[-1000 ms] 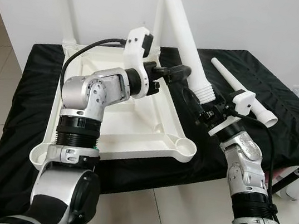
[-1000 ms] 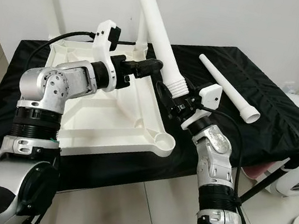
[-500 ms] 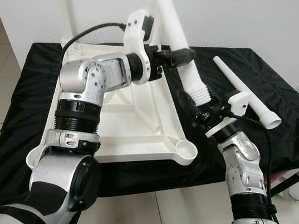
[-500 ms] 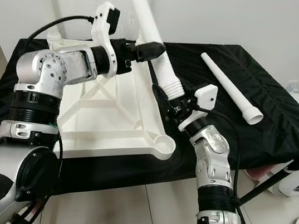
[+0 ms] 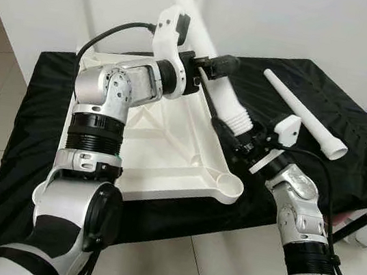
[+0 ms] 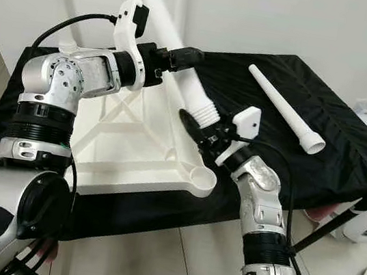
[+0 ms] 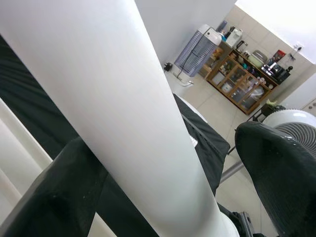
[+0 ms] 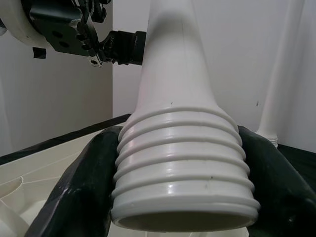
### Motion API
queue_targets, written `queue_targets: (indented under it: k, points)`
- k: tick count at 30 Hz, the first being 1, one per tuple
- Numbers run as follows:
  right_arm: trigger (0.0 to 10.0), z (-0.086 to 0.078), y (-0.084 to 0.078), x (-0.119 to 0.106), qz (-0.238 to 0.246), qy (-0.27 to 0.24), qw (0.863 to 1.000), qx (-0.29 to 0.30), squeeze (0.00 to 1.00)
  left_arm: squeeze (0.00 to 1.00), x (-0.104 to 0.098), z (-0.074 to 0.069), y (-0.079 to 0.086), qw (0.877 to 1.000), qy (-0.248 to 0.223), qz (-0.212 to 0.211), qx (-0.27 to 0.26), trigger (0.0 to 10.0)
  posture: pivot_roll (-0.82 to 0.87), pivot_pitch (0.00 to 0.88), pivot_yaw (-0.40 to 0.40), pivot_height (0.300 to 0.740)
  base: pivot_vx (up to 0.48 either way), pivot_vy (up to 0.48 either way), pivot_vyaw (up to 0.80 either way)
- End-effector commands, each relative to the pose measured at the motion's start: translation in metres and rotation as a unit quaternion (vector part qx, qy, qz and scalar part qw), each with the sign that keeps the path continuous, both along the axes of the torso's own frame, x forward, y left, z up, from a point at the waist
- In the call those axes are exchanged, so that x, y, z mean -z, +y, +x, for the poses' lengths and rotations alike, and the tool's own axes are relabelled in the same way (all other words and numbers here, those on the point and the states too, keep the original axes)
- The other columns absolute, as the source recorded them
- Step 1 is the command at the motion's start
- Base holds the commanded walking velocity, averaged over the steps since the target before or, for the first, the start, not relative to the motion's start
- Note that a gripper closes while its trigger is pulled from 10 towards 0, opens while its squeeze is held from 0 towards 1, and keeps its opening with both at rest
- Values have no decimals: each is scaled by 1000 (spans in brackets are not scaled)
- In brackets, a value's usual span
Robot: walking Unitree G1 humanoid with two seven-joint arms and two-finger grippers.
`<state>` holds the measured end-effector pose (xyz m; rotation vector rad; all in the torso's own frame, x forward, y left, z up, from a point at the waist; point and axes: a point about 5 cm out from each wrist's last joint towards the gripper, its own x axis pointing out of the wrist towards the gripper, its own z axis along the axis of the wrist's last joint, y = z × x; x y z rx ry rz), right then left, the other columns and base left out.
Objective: Building children table
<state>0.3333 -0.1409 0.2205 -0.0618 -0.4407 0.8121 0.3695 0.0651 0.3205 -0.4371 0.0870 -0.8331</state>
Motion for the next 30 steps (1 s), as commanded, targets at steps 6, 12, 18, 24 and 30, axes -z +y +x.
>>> queue_targets:
  k: [6, 12, 18, 24, 30]
  points:
    - [10000, -6, 8, 3, -16, 2, 999, -34, 0, 0, -9, 4, -3, 1000, -5, 3, -7, 10000, -54, 13, 45, 740, 0, 0, 0]
    - [10000, -8, 10, 8, -24, 7, 999, -38, 0, 0, -15, 10, 3, 999, 4, -11, -34, 10000, -54, 12, 47, 740, 0, 0, 0]
    - [10000, -9, 10, 9, -25, 9, 999, -35, 0, 0, -18, 14, 9, 999, 8, -21, -46, 8980, -55, 10, 47, 740, 0, 0, 0]
    - [10000, -8, 8, 8, -18, 7, 1000, -23, 0, 0, -17, 17, 13, 998, 12, -23, -54, 10000, -54, 12, 47, 740, 0, 0, 0]
    - [10000, -6, 5, 4, 1, 0, 1000, -5, 0, 0, -17, 17, 16, 998, 19, -26, -57, 10000, -53, 15, 47, 740, 0, 0, 0]
